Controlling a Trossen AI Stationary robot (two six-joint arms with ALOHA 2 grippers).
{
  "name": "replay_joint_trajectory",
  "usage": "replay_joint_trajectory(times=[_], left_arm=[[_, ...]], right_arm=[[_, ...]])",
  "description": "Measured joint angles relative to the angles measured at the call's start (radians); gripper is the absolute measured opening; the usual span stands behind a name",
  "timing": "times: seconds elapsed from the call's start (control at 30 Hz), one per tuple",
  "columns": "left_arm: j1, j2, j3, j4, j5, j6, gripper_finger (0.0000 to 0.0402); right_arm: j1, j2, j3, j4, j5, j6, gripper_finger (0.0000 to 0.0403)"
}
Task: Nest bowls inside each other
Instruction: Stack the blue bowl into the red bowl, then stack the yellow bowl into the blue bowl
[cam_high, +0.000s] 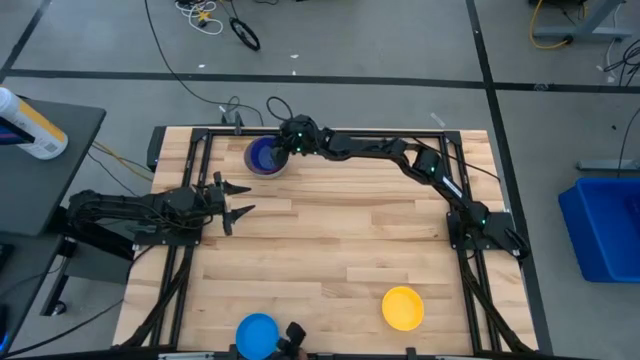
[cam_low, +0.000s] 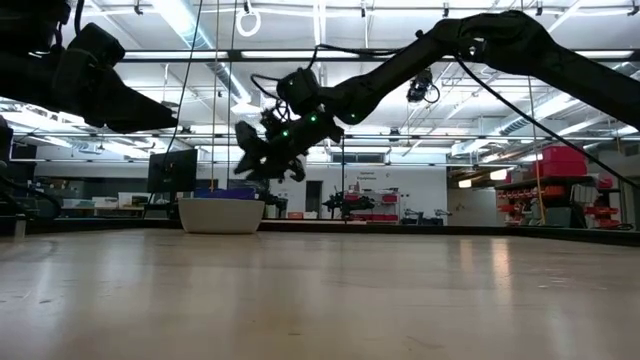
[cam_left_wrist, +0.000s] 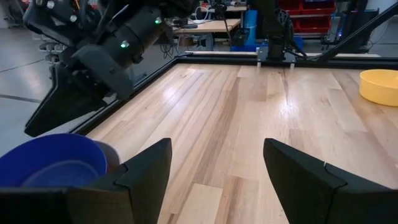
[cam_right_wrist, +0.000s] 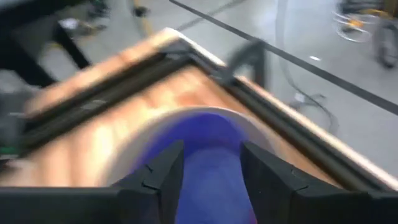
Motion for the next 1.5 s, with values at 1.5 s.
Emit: replay_joint_trajectory(times=[1.5], left_arm=[[0.000,0.000,0.000,0.000,0.000,0.001,0.0261]], right_arm=[[0.042,0.000,0.000,-0.102,-0.027,-0.125,0.0019]])
